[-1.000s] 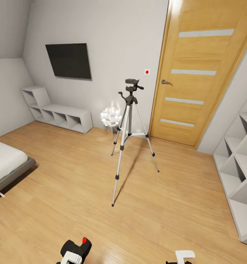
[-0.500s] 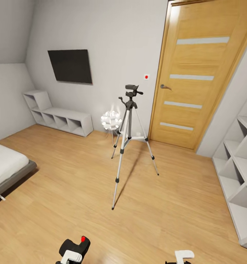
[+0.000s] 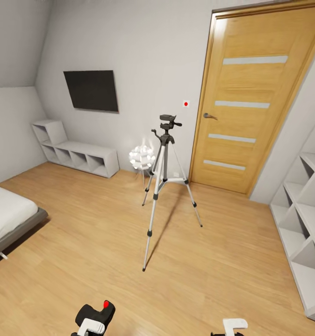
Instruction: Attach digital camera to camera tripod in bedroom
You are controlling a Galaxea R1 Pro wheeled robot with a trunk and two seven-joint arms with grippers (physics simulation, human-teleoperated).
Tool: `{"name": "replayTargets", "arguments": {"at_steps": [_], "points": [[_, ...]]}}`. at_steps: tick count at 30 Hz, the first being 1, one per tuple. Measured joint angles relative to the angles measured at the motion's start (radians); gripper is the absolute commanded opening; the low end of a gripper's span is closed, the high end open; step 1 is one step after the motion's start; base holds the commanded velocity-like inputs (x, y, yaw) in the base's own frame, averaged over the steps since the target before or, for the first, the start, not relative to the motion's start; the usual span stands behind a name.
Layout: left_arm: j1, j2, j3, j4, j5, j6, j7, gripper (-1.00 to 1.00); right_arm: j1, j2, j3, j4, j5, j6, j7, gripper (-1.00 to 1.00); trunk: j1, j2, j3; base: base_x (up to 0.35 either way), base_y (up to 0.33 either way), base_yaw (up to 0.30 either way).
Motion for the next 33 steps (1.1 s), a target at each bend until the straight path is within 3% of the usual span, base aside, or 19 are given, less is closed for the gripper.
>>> {"name": "replayTargets", "arguments": {"at_steps": [33], "points": [[0.0, -0.008, 0.0, 0.003, -0.001, 0.0, 0.0, -1.0, 0.0, 0.0, 0.0, 0.014, -0.001, 0.005, 0.0, 1.0, -0.127, 0.231, 0.154, 0.0, 0.0, -0.066]]}}
